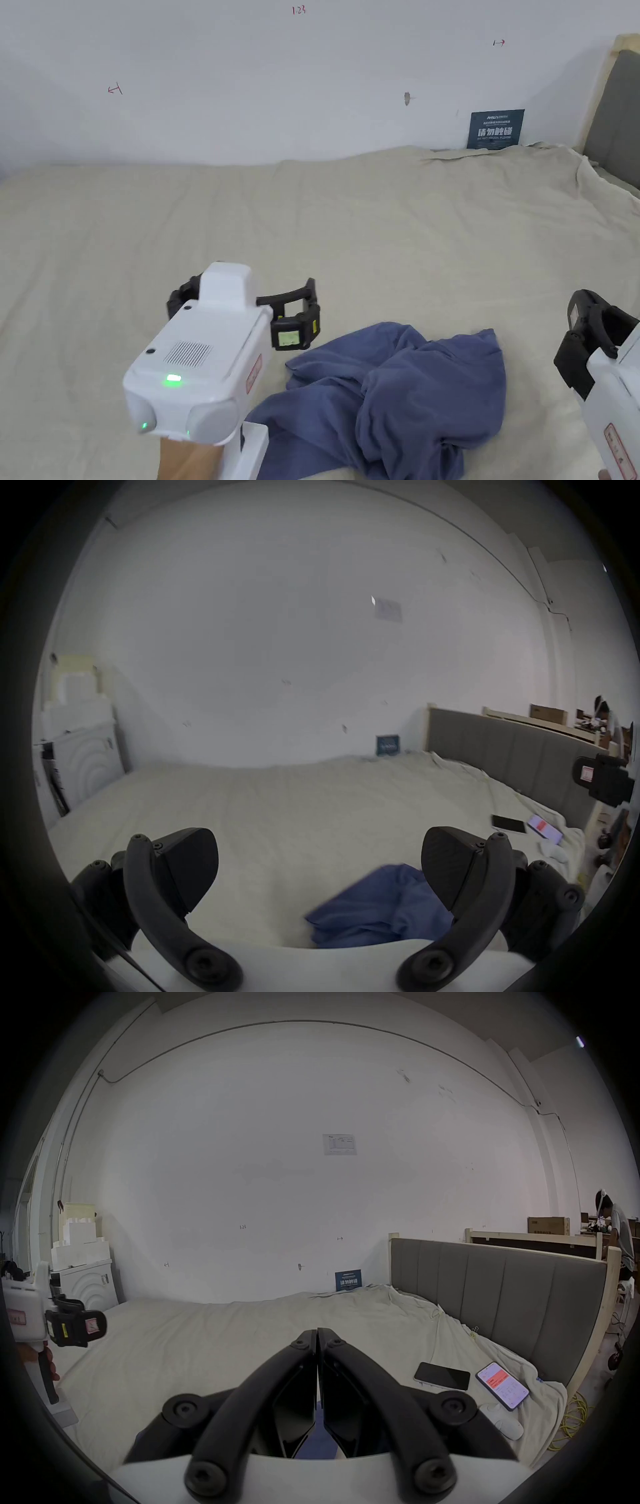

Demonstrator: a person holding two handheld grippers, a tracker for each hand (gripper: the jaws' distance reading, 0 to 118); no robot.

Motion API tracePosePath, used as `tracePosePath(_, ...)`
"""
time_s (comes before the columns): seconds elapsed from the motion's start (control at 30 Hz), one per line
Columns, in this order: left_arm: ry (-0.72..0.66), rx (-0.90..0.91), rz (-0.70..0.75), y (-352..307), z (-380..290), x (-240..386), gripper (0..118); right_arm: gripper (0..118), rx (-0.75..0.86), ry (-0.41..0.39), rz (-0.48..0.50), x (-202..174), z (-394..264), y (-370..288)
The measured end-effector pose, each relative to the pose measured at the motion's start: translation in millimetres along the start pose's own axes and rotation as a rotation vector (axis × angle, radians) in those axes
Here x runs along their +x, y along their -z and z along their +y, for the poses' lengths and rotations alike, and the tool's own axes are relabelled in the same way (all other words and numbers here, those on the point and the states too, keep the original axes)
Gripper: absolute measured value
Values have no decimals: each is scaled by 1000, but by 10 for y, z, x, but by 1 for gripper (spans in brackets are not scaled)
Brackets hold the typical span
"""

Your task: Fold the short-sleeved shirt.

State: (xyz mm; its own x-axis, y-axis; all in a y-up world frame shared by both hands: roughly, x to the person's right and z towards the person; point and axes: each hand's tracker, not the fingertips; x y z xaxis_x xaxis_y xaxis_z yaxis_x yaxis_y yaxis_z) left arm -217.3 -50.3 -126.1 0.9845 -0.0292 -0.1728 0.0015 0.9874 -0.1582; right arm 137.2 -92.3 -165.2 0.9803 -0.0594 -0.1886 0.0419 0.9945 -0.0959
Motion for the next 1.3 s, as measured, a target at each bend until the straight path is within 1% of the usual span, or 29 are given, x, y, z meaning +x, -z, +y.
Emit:
tracePosePath(0.13,41,107,128,-178,-193,-74,118,0,12,-7,7,6,-13,-10)
tracePosePath(0.2,71,141,171,-237,-277,-93,113,0,16,-9,12,4,-23,-13)
tracePosePath(0.23,72,160,187,-280,-317,-102,102,0,17,-10,15,2,-21,-14)
tracePosePath(0.27,78,172,190,-323,-356,-109,85,0,17,-10,19,-220,234,-99)
tracePosePath(0.3,87,181,198,-362,-388,-114,67,0,19,-9,21,-229,230,-104)
tracePosePath(0.33,93,188,204,-380,-411,-115,39,0,18,-9,23,-234,229,-106)
tracePosePath(0.37,97,188,205,-392,-427,-120,25,0,18,-10,24,-241,227,-106)
tracePosePath(0.5,73,172,198,-433,-445,-175,7,0,20,-12,29,-262,226,-114)
tracePosePath(0.57,48,147,200,-411,-441,-198,6,0,20,-13,30,-266,228,-115)
tracePosePath(0.63,35,133,194,-393,-442,-223,2,0,18,-13,30,-272,236,-117)
tracePosePath(0.87,39,116,172,-374,-426,-218,1,0,16,-11,29,-261,239,-109)
tracePosePath(0.93,54,77,161,-324,-415,-213,1,0,14,-11,28,-258,240,-101)
tracePosePath(1.1,-25,-279,51,-32,-489,-270,1,0,7,-12,29,-247,222,-79)
tracePosePath(1.13,-37,-364,45,41,-538,-277,1,0,5,-11,29,-243,215,-73)
tracePosePath(1.2,-61,-478,20,157,-677,-296,1,0,-2,-7,28,-236,199,-60)
tracePosePath(1.3,-93,-655,20,291,-937,-302,1,0,-12,-1,27,-228,170,-43)
